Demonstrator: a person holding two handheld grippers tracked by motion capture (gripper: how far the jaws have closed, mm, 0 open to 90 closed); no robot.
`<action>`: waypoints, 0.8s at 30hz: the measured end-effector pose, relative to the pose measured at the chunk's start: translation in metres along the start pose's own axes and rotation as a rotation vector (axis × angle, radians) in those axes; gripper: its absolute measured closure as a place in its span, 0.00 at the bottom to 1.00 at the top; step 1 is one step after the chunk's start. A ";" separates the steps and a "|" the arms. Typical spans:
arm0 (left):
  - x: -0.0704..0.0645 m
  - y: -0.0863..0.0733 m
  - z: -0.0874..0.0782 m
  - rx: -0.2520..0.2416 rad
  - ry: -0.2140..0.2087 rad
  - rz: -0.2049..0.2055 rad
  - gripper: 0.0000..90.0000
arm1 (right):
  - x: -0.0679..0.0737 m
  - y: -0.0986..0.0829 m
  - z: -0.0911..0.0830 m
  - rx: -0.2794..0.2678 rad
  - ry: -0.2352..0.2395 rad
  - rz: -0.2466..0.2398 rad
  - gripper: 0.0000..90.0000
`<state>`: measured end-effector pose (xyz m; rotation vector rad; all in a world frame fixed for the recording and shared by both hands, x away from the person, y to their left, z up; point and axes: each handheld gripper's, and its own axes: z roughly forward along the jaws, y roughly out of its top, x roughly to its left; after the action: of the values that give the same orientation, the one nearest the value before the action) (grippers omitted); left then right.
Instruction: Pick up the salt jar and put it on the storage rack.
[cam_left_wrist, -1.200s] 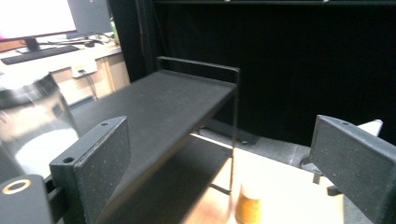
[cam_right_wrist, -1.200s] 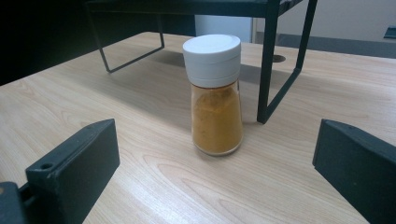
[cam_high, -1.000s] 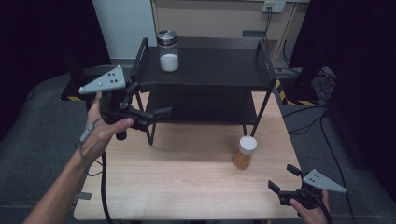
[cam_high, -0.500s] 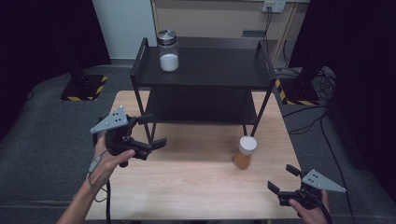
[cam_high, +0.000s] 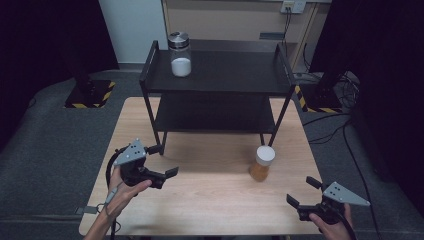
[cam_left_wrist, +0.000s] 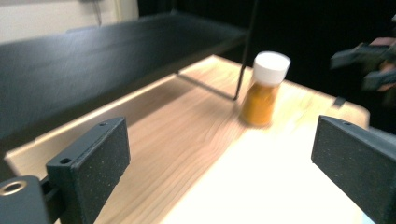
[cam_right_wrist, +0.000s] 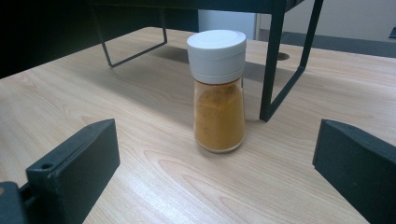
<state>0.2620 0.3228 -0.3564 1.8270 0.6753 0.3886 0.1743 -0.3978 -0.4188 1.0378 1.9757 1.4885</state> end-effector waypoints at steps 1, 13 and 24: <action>0.000 -0.003 0.001 0.006 0.003 -0.003 0.04 | 0.000 0.000 0.000 -0.002 0.002 -0.003 0.01; -0.003 -0.030 -0.002 -0.008 0.056 -0.060 0.04 | 0.000 0.000 -0.001 -0.001 0.000 -0.005 0.01; -0.010 -0.052 -0.035 -0.061 0.166 -0.099 0.04 | 0.000 0.000 0.000 -0.002 0.002 -0.008 0.01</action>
<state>0.2210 0.3550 -0.3923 1.7085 0.8557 0.4940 0.1738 -0.3978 -0.4190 1.0269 1.9768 1.4876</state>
